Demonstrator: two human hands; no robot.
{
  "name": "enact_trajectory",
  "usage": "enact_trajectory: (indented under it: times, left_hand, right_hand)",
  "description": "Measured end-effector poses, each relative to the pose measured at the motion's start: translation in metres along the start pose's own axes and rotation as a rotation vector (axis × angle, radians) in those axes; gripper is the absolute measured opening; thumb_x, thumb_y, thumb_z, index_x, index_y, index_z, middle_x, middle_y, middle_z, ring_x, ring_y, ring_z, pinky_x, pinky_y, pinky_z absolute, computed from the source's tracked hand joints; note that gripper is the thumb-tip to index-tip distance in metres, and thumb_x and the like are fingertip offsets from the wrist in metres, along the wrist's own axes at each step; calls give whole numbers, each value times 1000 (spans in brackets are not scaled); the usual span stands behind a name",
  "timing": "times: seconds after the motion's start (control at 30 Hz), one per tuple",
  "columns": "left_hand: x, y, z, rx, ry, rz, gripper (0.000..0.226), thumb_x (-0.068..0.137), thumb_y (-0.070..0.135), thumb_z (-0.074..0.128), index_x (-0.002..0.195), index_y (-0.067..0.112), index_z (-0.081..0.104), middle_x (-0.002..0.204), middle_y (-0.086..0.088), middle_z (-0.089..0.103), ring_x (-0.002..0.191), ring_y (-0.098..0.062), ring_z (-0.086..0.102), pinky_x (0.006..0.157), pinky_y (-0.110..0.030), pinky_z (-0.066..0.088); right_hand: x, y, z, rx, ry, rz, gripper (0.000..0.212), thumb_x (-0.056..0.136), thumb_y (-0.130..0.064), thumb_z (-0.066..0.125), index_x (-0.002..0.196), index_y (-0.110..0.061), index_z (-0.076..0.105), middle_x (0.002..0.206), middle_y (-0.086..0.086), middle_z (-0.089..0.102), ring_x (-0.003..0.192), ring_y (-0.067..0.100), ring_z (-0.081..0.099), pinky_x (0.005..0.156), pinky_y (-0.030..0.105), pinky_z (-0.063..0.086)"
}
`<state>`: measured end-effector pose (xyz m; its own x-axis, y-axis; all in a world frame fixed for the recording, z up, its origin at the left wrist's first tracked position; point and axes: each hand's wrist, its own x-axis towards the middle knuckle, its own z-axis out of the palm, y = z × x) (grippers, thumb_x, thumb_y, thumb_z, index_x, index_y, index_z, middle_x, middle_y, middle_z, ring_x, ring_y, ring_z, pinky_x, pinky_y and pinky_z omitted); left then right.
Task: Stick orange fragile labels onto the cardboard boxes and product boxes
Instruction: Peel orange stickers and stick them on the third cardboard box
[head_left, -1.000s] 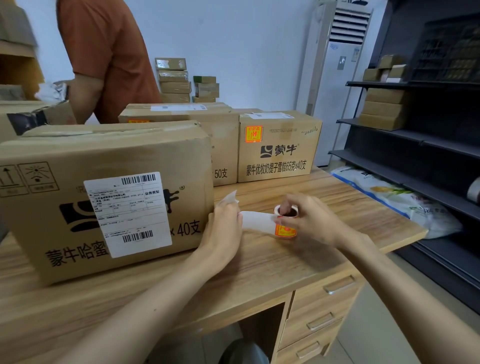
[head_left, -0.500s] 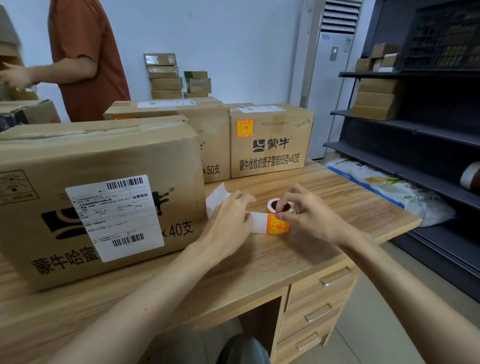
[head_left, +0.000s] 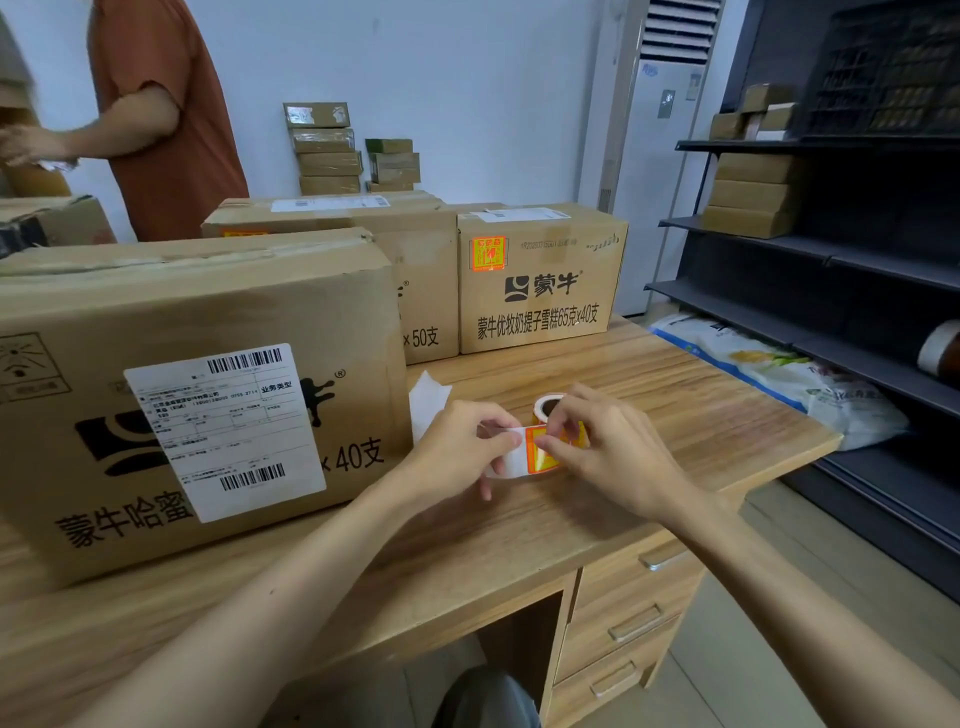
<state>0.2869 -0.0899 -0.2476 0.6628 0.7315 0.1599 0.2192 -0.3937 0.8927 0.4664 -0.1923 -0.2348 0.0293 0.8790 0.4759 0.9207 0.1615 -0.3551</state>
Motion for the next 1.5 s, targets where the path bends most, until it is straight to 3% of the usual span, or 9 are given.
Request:
enact_trajectory:
  times: [0.17,0.3,0.47,0.6,0.83,1.03,1.13,1.3,1.5]
  left_hand:
    - [-4,-1,-2,-111,-68,9,9,98,13,67,96,14,76,69,-15,56,65,-22,56,40,-28,49]
    - [-8,1,-5,-131,-97,47,15,97,13,68,93,24,78,79,-17,58,67,-19,55,38,-27,47]
    - [-8,3,-5,-97,-109,96,24,97,6,66,93,27,79,96,-7,59,65,-13,56,38,-26,46]
    - [-6,1,-4,-39,-89,122,18,97,8,67,99,20,79,99,-17,58,66,-21,56,38,-25,46]
    - [-4,-3,-1,23,-78,128,15,96,10,67,99,20,78,92,-1,57,61,-12,57,39,-25,46]
    - [-4,-2,-2,66,-59,128,15,97,13,67,106,14,79,97,-7,59,63,-17,57,40,-26,46]
    - [-4,-1,0,97,-39,125,14,97,16,68,104,18,80,96,-3,61,57,-10,56,41,-29,46]
    - [-4,1,-1,57,19,78,10,95,22,71,91,27,78,72,23,63,58,-20,56,38,-30,44]
    - [1,1,-2,111,133,6,12,95,21,69,88,27,77,60,16,57,55,-21,57,37,-29,45]
  right_hand:
    - [-1,-4,8,-30,-8,39,24,89,-52,65,84,-28,68,85,-13,56,71,8,55,66,37,46]
    - [2,-3,9,25,2,85,25,88,-52,67,84,-27,72,84,-17,58,72,5,54,67,34,45]
    - [4,-1,8,75,-7,111,24,87,-49,70,82,-26,73,81,-17,60,67,2,51,69,35,43]
    - [3,1,6,69,-38,96,23,89,-49,67,83,-28,74,81,-15,63,69,6,53,68,36,46]
    - [2,-1,2,50,-84,84,19,89,-47,67,85,-30,74,79,-14,64,65,6,52,64,33,41]
    - [2,-2,0,41,-87,134,14,87,-43,66,84,-32,74,85,-11,68,72,11,57,73,39,49]
    - [2,-3,1,64,-71,170,13,85,-43,67,81,-32,73,83,-11,68,74,12,58,74,39,50]
    - [3,0,6,166,-49,205,6,84,-34,70,81,-31,73,82,-12,68,77,12,58,75,40,49]
    - [8,1,10,317,-12,268,13,82,-20,74,71,-28,74,72,-14,67,71,9,58,74,36,49]
